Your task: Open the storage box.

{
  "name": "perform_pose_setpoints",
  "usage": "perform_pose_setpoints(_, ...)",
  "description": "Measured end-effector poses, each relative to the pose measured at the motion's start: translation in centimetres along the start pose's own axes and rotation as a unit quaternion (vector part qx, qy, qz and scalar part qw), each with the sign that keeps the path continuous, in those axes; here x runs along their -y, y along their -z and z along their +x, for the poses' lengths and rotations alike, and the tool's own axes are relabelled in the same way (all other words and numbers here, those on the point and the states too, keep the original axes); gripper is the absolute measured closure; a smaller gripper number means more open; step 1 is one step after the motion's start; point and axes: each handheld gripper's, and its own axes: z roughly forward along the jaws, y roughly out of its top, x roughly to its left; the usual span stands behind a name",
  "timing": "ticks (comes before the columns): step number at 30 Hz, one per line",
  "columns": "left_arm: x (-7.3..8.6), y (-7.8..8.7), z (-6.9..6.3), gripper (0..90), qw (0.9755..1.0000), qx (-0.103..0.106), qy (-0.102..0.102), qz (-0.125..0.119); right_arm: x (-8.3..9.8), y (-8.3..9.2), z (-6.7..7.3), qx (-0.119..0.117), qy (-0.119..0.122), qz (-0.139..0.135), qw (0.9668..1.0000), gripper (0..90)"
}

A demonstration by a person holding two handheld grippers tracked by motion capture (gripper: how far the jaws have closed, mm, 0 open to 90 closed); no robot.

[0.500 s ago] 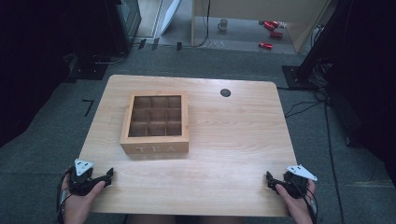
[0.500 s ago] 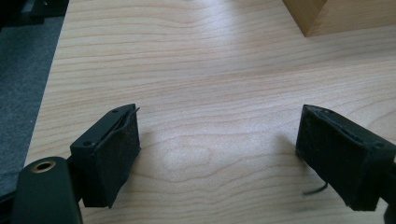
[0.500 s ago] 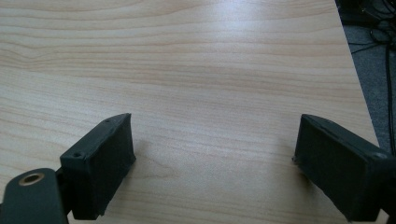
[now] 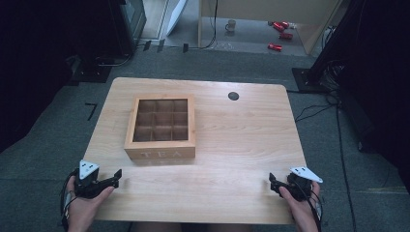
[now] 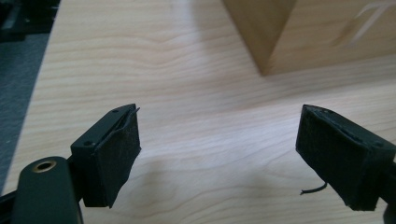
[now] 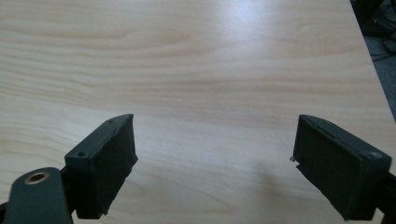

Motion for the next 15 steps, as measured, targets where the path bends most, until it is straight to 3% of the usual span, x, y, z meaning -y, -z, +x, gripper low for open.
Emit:
perform_pose_setpoints(7,-1.2,0.1,-1.2,16.6,0.9996,0.021,-0.015,-0.010,-1.7,0.0,2.1,-0.026,0.003,-0.007,0.9996,13.3)
perform_pose_setpoints(15,-2.1,-0.2,-2.2,24.5,0.9986,0.047,-0.022,-0.013,-3.9,-0.7,6.1,-0.060,0.034,-0.014,0.9975,13.4)
